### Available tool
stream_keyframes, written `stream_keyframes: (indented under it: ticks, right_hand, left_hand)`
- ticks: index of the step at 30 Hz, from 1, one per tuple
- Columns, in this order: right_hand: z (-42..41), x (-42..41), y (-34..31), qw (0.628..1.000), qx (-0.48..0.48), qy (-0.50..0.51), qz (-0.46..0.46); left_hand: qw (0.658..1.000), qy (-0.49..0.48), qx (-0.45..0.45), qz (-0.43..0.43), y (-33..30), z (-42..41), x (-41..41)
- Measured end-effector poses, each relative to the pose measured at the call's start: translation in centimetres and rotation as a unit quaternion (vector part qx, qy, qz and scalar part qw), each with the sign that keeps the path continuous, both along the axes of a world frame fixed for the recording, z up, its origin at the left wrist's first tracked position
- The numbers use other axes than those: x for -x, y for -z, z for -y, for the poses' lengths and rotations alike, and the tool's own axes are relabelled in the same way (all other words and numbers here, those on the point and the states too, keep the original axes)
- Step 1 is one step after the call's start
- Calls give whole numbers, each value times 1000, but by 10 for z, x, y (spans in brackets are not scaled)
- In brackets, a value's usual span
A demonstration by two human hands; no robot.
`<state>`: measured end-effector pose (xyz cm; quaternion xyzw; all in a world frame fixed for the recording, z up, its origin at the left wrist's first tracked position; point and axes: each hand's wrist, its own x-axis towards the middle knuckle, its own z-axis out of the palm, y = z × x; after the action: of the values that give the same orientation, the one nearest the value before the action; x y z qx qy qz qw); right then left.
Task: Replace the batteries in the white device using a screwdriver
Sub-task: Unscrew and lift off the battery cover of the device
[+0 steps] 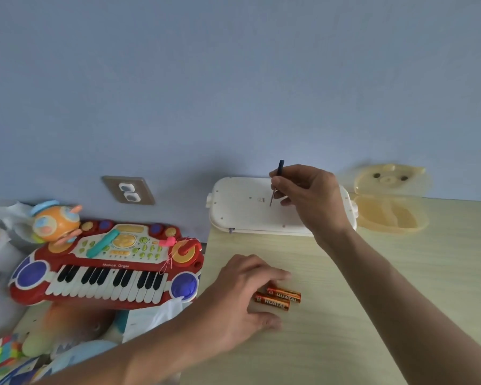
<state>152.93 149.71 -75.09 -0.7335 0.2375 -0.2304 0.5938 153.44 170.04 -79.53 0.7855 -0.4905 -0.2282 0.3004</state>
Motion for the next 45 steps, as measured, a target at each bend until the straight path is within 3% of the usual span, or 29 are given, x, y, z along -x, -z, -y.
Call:
stream_keyframes:
  ticks: [13,18,21,24,26,31,39,45]
  right_hand:
    - [-4,-24,20,999,-5,12,34]
    - [-2,-23,22,999,21,5,26]
    - [-3,-23,23,999,39,-1,25]
    - [-4,-21,21,997,76,-14,17]
    - [-5,-20,20,995,97,-31,9]
    - [-5,-17,14,993,92,-71,-15]
    - [-3,-17,11,1000,16,-25,-4]
    - [-3,-16,11,998,22,-58,-13]
  left_hand:
    - [999,-11,2,-50,-14,5,-7]
    - [999,-14,24,-28,-22,8,-11]
    - [994,-40,104,7,-37,15,-25]
    - [958,-149,243,10,-50,32,-58]
    - [941,-198,276,-3,-54,51,-86]
    - [970,-129,204,1,-49,86,-123]
    - [949,-178,260,-7,-47,90,-119]
    - [954,-146,258,-54,-44,84,-119]
